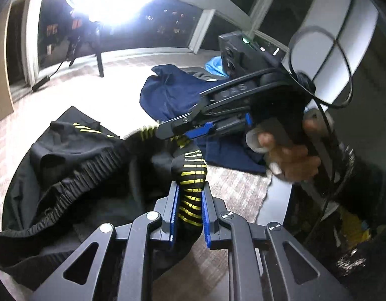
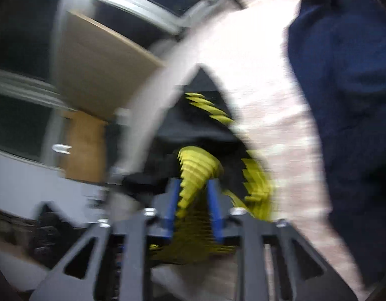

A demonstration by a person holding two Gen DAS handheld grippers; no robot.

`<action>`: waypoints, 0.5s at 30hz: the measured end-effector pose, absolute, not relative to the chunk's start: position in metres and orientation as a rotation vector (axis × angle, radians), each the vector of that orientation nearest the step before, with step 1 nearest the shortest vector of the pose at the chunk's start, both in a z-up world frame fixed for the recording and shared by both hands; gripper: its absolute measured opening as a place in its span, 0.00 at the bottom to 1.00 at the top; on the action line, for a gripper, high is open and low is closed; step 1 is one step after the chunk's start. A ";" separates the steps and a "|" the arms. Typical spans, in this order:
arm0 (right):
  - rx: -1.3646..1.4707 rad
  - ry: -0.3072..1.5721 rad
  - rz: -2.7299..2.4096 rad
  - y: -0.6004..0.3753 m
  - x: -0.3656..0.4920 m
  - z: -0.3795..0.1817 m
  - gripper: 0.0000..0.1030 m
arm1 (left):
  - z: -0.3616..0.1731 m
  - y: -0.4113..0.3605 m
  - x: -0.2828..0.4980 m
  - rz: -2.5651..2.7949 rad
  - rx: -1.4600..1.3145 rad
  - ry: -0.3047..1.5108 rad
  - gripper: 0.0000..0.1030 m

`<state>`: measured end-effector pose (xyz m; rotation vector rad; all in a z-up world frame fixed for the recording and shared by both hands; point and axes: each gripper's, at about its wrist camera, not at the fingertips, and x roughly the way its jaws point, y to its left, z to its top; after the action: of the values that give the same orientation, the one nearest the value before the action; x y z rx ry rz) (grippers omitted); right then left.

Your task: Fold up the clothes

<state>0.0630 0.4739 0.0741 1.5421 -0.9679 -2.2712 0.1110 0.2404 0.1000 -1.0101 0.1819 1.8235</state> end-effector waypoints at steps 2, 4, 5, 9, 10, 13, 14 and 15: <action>1.578 -0.828 -2.310 0.464 0.069 0.087 0.33 | 0.096 0.249 0.123 1.817 -0.989 0.238 0.14; 1.611 -0.686 -2.344 0.453 0.075 0.100 0.33 | 0.092 0.258 0.135 1.814 -0.962 0.287 0.14; 1.626 -0.614 -2.358 0.448 0.078 0.107 0.33 | 0.090 0.262 0.142 1.812 -0.942 0.317 0.14; 1.734 -0.367 -2.338 0.422 0.083 0.106 0.33 | 0.081 0.277 0.170 1.809 -0.866 0.427 0.14; 1.768 -0.300 -2.339 0.417 0.084 0.100 0.33 | 0.079 0.279 0.175 1.809 -0.856 0.439 0.14; 1.861 -0.185 -2.317 0.413 0.089 0.079 0.33 | 0.069 0.285 0.187 1.804 -0.830 0.486 0.14; 1.883 -0.153 -2.305 0.411 0.092 0.073 0.33 | 0.066 0.287 0.191 1.803 -0.827 0.507 0.15; 1.905 -0.122 -2.292 0.409 0.095 0.067 0.33 | 0.063 0.288 0.195 1.801 -0.826 0.524 0.15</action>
<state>0.0947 0.4090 0.0671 1.9051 -0.1216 -2.2922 0.1948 0.2884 0.0629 -0.8263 0.5236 1.8005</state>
